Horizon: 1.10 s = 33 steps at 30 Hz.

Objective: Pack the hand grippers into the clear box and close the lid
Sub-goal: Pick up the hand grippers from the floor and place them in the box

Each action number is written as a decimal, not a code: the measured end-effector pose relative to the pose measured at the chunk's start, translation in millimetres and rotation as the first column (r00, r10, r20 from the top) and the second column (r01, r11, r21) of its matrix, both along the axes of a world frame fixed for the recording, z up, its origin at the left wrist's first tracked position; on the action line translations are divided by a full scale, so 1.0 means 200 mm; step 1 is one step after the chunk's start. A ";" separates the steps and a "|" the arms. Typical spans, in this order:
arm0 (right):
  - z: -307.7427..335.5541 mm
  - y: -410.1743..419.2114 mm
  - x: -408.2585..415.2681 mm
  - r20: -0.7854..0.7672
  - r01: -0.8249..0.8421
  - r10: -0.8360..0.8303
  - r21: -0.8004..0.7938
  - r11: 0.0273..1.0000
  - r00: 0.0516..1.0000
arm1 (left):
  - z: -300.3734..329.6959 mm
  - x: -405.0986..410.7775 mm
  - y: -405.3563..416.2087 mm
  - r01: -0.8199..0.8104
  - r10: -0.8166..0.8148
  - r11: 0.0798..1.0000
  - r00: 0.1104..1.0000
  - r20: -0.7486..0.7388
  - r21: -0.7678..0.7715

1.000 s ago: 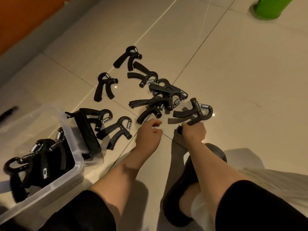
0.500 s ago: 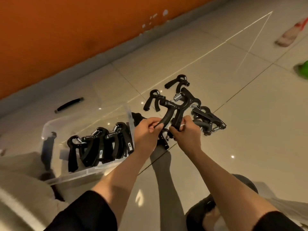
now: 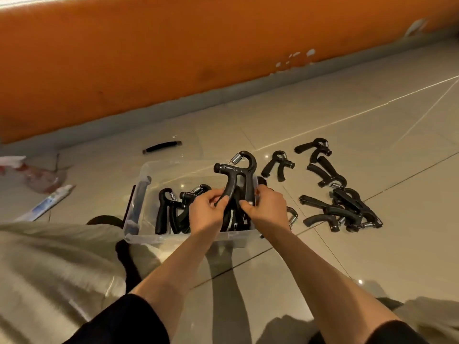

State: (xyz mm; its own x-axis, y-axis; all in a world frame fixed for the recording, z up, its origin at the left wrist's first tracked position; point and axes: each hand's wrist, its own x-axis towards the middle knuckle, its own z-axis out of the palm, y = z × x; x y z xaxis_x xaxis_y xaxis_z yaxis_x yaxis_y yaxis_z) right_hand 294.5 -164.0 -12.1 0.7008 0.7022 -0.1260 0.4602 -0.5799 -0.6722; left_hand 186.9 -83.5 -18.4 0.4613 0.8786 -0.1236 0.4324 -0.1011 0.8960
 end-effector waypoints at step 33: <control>-0.15 0.57 -0.28 -0.802 0.095 0.061 0.146 0.985 0.594 | -0.19 -0.38 0.49 -0.100 0.068 0.985 0.973 -0.219 -0.141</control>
State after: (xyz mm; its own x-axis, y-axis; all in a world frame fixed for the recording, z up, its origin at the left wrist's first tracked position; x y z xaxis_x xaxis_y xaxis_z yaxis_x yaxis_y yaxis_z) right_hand 238.2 -49.1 -42.6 0.3823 0.7550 -0.5328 -0.3187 -0.4335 -0.8429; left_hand 111.8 13.9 -56.7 0.3354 0.8769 -0.3443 0.6157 0.0726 0.7846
